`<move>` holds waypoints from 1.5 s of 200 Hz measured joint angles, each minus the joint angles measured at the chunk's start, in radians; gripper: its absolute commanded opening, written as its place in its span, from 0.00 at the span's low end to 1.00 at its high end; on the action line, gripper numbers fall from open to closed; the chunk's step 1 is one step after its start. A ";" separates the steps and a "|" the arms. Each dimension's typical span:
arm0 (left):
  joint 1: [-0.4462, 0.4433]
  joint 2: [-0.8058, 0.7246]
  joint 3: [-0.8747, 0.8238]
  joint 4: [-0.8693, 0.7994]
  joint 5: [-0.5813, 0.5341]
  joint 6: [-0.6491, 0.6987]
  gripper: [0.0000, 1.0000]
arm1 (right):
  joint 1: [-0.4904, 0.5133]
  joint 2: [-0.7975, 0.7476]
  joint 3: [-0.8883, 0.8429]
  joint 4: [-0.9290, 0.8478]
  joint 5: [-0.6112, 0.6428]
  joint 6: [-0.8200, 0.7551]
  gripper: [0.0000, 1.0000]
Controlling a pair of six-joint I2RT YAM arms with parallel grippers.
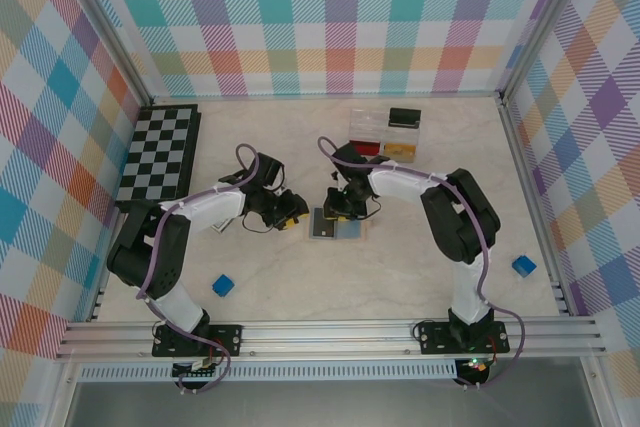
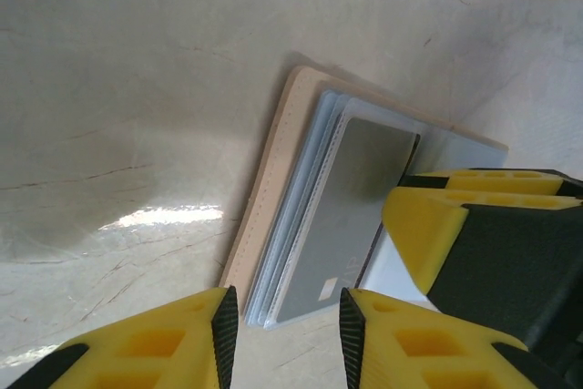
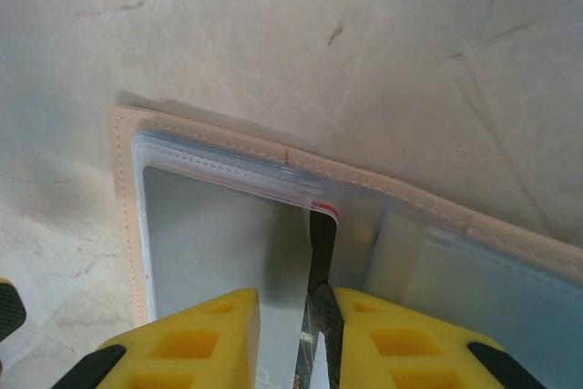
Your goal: Take the credit cards out of the card holder
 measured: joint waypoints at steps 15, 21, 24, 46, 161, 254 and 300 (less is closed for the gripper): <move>0.000 -0.002 -0.017 0.010 0.000 -0.003 0.36 | 0.021 0.007 0.010 -0.003 -0.001 -0.023 0.27; 0.000 -0.004 -0.027 0.013 -0.001 -0.003 0.35 | 0.031 0.009 0.012 -0.003 -0.003 -0.031 0.27; 0.000 -0.007 -0.034 0.014 -0.002 -0.004 0.35 | 0.038 0.009 0.012 -0.002 -0.004 -0.035 0.26; -0.001 -0.019 -0.075 0.035 -0.007 -0.010 0.35 | 0.067 0.009 0.011 0.002 -0.007 -0.044 0.26; -0.058 -0.062 -0.092 0.057 -0.009 -0.017 0.28 | 0.063 -0.121 -0.147 0.111 0.015 0.069 0.20; -0.060 -0.017 -0.095 0.055 -0.045 -0.022 0.23 | 0.063 -0.100 -0.171 0.193 -0.037 0.120 0.23; -0.060 -0.011 -0.100 0.054 -0.053 -0.025 0.21 | 0.063 -0.100 -0.180 0.198 -0.033 0.133 0.23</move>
